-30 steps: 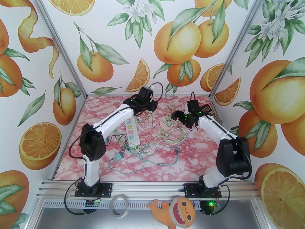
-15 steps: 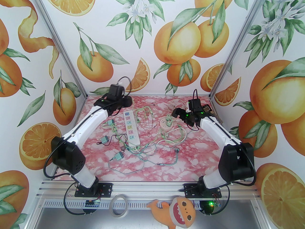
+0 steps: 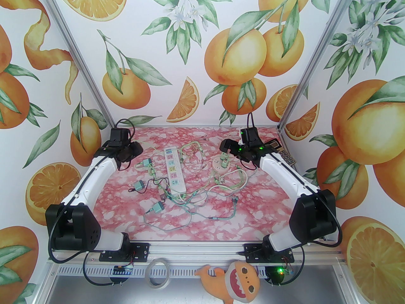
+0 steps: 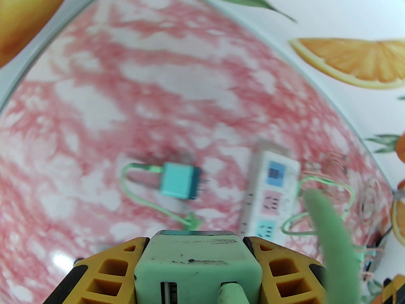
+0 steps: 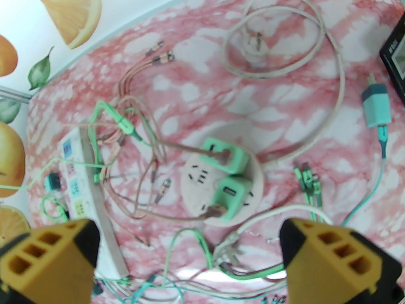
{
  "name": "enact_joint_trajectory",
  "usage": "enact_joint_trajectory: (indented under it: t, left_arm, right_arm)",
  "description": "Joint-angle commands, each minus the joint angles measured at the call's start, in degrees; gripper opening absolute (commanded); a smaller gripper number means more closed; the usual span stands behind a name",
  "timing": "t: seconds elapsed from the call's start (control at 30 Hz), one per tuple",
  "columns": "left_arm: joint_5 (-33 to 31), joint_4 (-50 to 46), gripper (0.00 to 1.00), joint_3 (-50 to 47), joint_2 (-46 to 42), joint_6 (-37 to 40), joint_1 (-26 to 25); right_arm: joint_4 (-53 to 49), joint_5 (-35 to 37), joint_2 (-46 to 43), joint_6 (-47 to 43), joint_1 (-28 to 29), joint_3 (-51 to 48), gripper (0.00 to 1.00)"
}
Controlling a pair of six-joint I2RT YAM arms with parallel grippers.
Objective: Pull the plug off the socket
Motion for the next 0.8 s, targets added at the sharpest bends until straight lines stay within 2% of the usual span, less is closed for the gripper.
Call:
enact_joint_trajectory:
  t: [0.0,0.1,0.33,0.43,0.77]
  left_arm:
    - [4.4,-1.8,0.29,-1.6,1.4,-3.8,4.4]
    - [8.8,-2.6,0.28,-2.4,5.3,-5.8,8.0]
    - [6.6,-4.5,0.3,-2.0,10.4,-8.2,10.8]
    - [8.9,-3.8,0.31,-1.7,14.4,-10.2,12.6]
    - [9.2,-4.6,0.42,1.0,21.1,-10.8,12.9]
  right_arm:
    - [0.6,1.3,1.3,-0.1,0.8,1.1,1.0]
    - [0.5,1.4,1.2,-0.2,0.9,0.7,1.0]
    - [-0.2,2.0,0.3,-0.6,0.9,-0.3,1.0]
    - [-0.6,3.3,-1.0,-1.0,0.9,-1.6,1.0]
    - [-1.5,4.7,-2.2,-1.8,0.9,-2.5,1.0]
